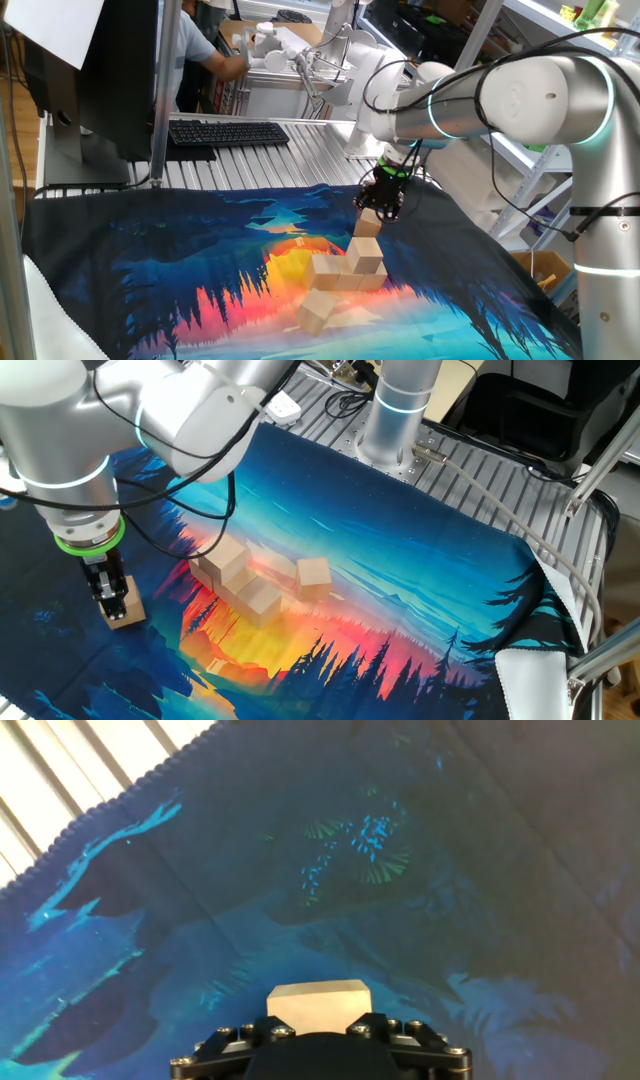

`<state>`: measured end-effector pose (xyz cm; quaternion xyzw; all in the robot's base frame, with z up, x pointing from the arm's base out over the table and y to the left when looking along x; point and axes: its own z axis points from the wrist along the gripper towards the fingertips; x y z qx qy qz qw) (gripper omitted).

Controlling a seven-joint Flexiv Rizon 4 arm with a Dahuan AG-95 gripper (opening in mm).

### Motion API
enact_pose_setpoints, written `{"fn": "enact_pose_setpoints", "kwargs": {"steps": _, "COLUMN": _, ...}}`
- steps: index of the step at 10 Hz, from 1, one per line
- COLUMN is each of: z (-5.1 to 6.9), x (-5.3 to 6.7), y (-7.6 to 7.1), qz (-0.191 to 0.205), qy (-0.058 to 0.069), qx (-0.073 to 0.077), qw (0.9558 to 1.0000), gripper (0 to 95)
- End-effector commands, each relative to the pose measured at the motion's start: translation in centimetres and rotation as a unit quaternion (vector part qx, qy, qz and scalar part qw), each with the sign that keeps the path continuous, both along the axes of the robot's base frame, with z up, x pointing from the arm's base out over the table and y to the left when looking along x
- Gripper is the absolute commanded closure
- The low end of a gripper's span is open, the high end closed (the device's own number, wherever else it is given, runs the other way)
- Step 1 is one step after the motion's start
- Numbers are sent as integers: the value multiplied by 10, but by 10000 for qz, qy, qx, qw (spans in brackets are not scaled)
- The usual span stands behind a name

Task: Stack the blocks into a pyramid shape

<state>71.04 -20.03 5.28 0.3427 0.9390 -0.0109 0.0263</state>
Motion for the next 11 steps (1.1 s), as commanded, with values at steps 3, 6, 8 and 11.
{"fn": "enact_pose_setpoints", "kwargs": {"steps": 3, "z": 33, "x": -12, "y": 35, "qz": -558, "qy": 99, "qx": -8, "qw": 9984, "gripper": 950}}
{"fn": "enact_pose_setpoints", "kwargs": {"steps": 6, "z": 51, "x": -26, "y": 63, "qz": -877, "qy": 138, "qx": -46, "qw": 9960, "gripper": 950}}
{"fn": "enact_pose_setpoints", "kwargs": {"steps": 8, "z": 61, "x": -36, "y": 78, "qz": -1090, "qy": 162, "qx": -41, "qw": 9939, "gripper": 950}}
{"fn": "enact_pose_setpoints", "kwargs": {"steps": 11, "z": 75, "x": -52, "y": 95, "qz": -1436, "qy": 189, "qx": -44, "qw": 9894, "gripper": 950}}
